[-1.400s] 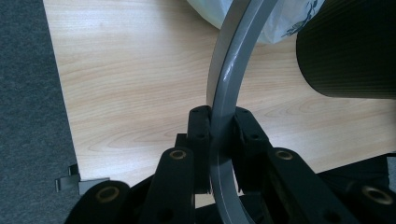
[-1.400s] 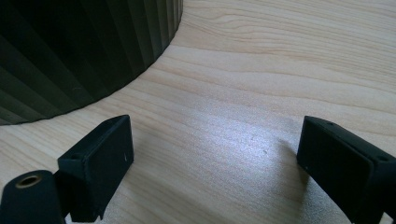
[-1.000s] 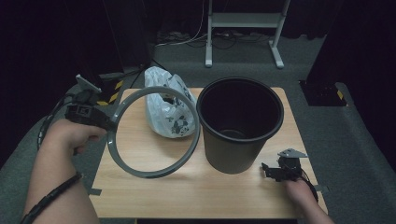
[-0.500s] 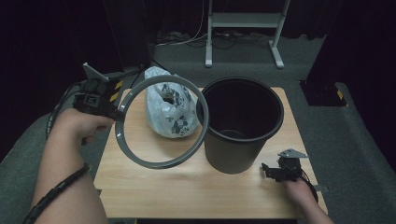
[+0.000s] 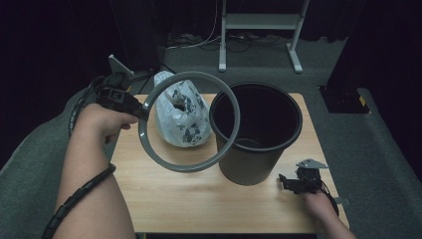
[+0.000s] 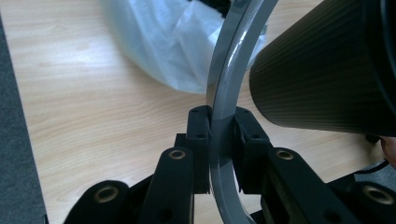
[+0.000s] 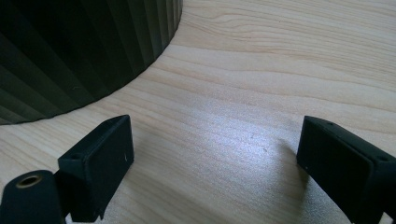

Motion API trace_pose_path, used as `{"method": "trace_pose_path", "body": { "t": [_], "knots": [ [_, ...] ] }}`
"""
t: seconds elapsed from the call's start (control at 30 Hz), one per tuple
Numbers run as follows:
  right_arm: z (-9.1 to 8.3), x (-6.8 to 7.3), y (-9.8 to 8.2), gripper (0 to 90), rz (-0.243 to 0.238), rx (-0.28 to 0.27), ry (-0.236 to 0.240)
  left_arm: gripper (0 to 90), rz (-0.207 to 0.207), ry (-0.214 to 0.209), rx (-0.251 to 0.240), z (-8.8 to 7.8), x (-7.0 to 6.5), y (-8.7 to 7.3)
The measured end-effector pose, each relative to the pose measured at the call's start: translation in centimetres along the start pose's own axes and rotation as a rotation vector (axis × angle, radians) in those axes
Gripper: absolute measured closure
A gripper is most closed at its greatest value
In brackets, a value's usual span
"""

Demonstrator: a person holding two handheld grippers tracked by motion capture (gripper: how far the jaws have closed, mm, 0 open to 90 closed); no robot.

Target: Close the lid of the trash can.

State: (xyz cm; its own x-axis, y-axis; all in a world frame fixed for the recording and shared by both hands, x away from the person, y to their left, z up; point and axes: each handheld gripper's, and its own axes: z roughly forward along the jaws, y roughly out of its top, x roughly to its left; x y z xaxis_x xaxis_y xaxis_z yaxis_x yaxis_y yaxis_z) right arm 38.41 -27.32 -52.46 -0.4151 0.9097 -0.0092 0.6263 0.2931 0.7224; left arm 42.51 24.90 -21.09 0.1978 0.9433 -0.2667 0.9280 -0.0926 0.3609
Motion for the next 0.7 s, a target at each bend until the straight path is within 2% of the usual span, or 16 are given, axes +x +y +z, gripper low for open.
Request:
{"method": "trace_pose_path", "body": {
  "t": [0.13,0.4,0.6,0.7],
  "knots": [
    [0.0,0.0,0.0,10.6,0.0,0.0,0.0,78.1,0.024,0.003,0.001,0.2,-1.0,0.7],
    [0.0,0.0,0.0,10.6,0.0,0.0,0.0,78.1,0.021,-0.003,-0.007,0.5,-2.4,1.5],
    [0.0,0.0,0.0,10.7,0.0,0.001,0.0,78.0,0.053,0.01,-0.002,0.6,-3.6,2.2],
    [0.0,0.0,0.0,10.6,0.0,0.001,0.0,78.1,0.048,0.006,-0.007,0.8,-4.2,2.6]
  ]
}}
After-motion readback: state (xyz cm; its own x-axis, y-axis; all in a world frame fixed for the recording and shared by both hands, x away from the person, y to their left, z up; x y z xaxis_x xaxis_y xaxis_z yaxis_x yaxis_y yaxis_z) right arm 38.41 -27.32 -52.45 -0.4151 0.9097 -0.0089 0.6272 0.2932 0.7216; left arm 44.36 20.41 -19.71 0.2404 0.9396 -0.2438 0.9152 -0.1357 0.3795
